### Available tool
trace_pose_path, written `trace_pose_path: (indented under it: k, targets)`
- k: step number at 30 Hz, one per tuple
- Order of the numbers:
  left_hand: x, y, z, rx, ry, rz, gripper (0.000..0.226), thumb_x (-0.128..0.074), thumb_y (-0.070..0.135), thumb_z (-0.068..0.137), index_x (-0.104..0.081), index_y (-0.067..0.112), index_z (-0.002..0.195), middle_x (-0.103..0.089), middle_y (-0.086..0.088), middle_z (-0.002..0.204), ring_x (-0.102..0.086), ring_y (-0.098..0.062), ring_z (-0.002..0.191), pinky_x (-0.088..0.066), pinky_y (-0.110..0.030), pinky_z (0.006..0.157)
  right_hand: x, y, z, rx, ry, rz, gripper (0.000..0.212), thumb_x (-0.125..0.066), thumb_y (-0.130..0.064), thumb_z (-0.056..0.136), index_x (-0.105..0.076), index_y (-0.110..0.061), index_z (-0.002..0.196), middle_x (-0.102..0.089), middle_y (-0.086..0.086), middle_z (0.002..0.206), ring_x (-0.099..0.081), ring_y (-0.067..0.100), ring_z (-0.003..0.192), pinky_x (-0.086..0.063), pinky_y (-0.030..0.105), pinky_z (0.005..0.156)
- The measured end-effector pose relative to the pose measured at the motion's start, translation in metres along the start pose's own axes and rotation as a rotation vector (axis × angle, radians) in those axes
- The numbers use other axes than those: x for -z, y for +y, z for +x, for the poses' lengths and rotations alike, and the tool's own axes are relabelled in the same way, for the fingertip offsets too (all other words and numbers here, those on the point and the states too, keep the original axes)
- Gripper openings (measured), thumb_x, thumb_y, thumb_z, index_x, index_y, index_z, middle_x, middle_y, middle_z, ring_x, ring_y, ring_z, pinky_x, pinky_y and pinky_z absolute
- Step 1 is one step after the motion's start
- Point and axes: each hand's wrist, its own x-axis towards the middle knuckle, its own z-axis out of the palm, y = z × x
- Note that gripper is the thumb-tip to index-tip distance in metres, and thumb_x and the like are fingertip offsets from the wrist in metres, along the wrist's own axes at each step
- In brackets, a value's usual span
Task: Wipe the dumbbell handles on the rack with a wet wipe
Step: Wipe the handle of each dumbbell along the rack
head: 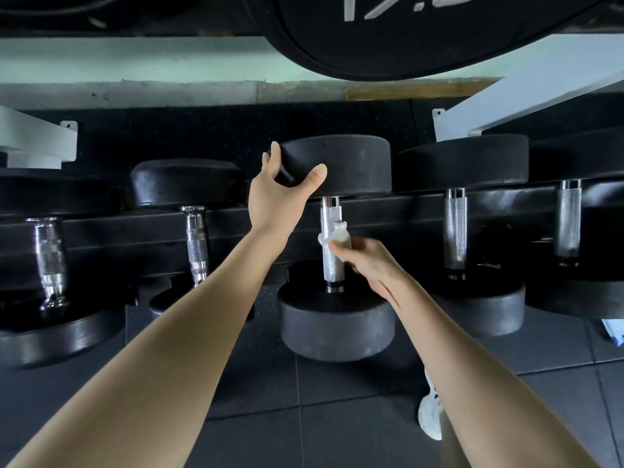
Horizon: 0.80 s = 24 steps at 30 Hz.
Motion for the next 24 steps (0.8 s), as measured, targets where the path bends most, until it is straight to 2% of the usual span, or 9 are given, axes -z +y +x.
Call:
trace_pose_path:
  k: [4, 7, 9, 12, 15, 18, 20, 22, 24]
  targets:
    - [-0.001, -0.001, 0.0, -0.002, 0.006, 0.013, 0.088, -0.072, 0.048, 0.077, -0.026, 0.026, 0.148, -0.022, 0.005, 0.157, -0.022, -0.006, 0.142, -0.022, -0.012, 0.095, 0.005, 0.002, -0.008, -0.042, -0.005, -0.213, 0.029, -0.074, -0.023, 0.08, -0.07, -0.007, 0.104, -0.069, -0.008, 0.084, -0.061, -0.002, 0.074, -0.043, 0.002, 0.06]
    - [0.0, 0.0, 0.0, 0.0, 0.005, 0.018, 0.088, -0.073, 0.048, 0.077, -0.027, 0.025, 0.148, -0.022, 0.005, 0.156, -0.023, -0.007, 0.142, -0.022, -0.013, 0.096, 0.006, 0.008, -0.015, -0.067, -0.001, -0.576, 0.03, -0.079, -0.033, 0.074, -0.074, -0.013, 0.095, -0.072, -0.001, 0.085, -0.063, 0.009, 0.077, -0.046, 0.02, 0.068]
    - [0.0, 0.001, -0.001, 0.001, 0.003, 0.036, 0.087, -0.072, 0.048, 0.077, -0.026, 0.026, 0.148, -0.022, 0.005, 0.157, -0.023, -0.008, 0.142, -0.023, -0.014, 0.096, 0.0, 0.008, -0.021, -0.066, 0.052, -0.816, 0.028, -0.078, -0.04, 0.073, -0.07, -0.014, 0.076, -0.064, -0.002, 0.07, -0.059, 0.013, 0.068, -0.04, 0.025, 0.057]
    - [0.003, 0.003, -0.003, -0.02, -0.036, 0.118, 0.085, -0.067, 0.05, 0.081, -0.023, 0.026, 0.149, -0.02, 0.004, 0.157, -0.024, -0.01, 0.142, -0.023, -0.015, 0.096, -0.02, 0.0, -0.034, -0.085, 0.279, -1.034, 0.033, -0.069, -0.044, 0.078, -0.06, -0.013, 0.074, -0.062, 0.0, 0.074, -0.062, 0.021, 0.075, -0.035, 0.024, 0.053]
    - [0.012, -0.002, -0.011, -0.047, 0.003, 0.156, 0.067, -0.064, 0.043, 0.085, -0.038, 0.022, 0.144, -0.042, 0.005, 0.147, -0.039, -0.007, 0.133, -0.028, -0.015, 0.102, -0.031, -0.011, -0.051, -0.001, 0.539, -0.934, 0.025, -0.057, -0.036, 0.085, -0.056, -0.015, 0.07, -0.061, 0.004, 0.074, -0.06, 0.027, 0.073, -0.03, 0.025, 0.051]
    - [0.021, -0.02, -0.041, -0.026, 0.192, 0.134, 0.034, -0.06, 0.032, 0.09, -0.064, 0.017, 0.12, -0.067, 0.01, 0.106, -0.062, -0.005, 0.102, -0.04, -0.008, 0.082, -0.035, -0.022, -0.054, 0.16, 0.663, -0.926, 0.023, -0.053, -0.033, 0.091, -0.06, -0.012, 0.096, -0.066, 0.005, 0.087, -0.062, 0.027, 0.083, -0.032, 0.028, 0.059]
    - [0.02, -0.038, -0.061, -0.016, 0.214, 0.099, 0.019, -0.062, 0.024, 0.09, -0.071, 0.015, 0.104, -0.068, 0.009, 0.09, -0.066, -0.009, 0.089, -0.047, -0.016, 0.078, -0.043, -0.021, -0.05, 0.249, 0.561, -0.949, 0.038, -0.059, -0.032, 0.089, -0.053, -0.013, 0.121, -0.066, 0.005, 0.109, -0.061, 0.024, 0.101, -0.04, 0.027, 0.071]
    - [0.012, -0.055, -0.072, -0.004, 0.15, 0.054, 0.014, -0.063, 0.017, 0.089, -0.073, 0.014, 0.098, -0.071, 0.004, 0.093, -0.066, -0.009, 0.085, -0.052, -0.024, 0.081, -0.053, -0.012, -0.047, 0.223, 0.355, -0.934, 0.067, -0.059, -0.031, 0.089, -0.028, -0.009, 0.145, -0.045, 0.009, 0.143, -0.047, 0.023, 0.128, -0.041, 0.029, 0.097]
    - [0.002, -0.065, -0.075, 0.007, 0.083, 0.02, 0.015, -0.063, 0.012, 0.088, -0.072, 0.014, 0.1, -0.071, 0.003, 0.097, -0.066, -0.007, 0.088, -0.053, -0.026, 0.083, -0.057, -0.007, -0.048, 0.171, 0.267, -0.922, 0.073, -0.05, -0.026, 0.095, -0.007, -0.01, 0.151, -0.017, 0.006, 0.158, -0.026, 0.023, 0.142, -0.031, 0.036, 0.112]
